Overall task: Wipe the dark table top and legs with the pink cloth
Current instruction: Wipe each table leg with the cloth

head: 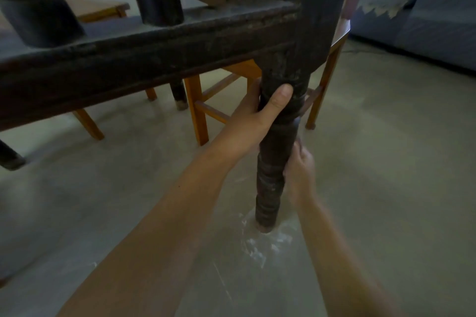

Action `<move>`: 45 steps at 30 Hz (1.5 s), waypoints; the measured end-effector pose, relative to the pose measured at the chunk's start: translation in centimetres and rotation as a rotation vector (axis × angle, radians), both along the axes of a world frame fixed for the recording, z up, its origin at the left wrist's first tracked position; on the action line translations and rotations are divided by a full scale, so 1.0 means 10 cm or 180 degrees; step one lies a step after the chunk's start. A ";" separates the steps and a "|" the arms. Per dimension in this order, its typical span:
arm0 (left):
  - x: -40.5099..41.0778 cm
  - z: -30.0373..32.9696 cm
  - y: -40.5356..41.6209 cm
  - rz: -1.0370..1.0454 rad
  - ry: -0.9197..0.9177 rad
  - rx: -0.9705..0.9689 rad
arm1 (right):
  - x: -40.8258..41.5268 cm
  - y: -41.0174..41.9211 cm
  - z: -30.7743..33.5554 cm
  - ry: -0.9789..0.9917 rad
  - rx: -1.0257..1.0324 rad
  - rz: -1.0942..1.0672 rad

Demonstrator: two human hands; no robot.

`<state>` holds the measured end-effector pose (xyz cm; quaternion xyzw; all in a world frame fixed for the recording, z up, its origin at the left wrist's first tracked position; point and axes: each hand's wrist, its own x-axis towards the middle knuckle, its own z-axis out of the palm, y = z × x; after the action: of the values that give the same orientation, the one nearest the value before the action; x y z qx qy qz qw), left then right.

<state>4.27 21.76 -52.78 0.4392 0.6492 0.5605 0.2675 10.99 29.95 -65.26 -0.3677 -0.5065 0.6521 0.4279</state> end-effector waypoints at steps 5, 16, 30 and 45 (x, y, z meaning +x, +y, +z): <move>-0.02 -0.03 0.00 0.0062 0.0041 -0.0061 | 0.19 -0.05 -0.60 -0.0624 -0.1207 0.0296; 0.01 -0.03 0.02 -0.0001 -0.0028 0.0081 | 0.15 -0.14 -0.44 -0.0389 -0.0427 0.0334; -0.09 -0.07 0.05 -0.0170 0.0071 0.0067 | 0.18 -0.50 -0.28 -0.0292 0.3604 -0.0082; -0.11 -0.08 0.05 -0.0141 0.0256 0.0014 | 0.09 -0.40 -1.03 -0.5838 0.7473 0.3477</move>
<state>3.19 22.29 -53.61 0.4762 0.6483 0.5377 0.2525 11.85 25.94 -75.52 -0.1198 0.8483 0.4502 0.2518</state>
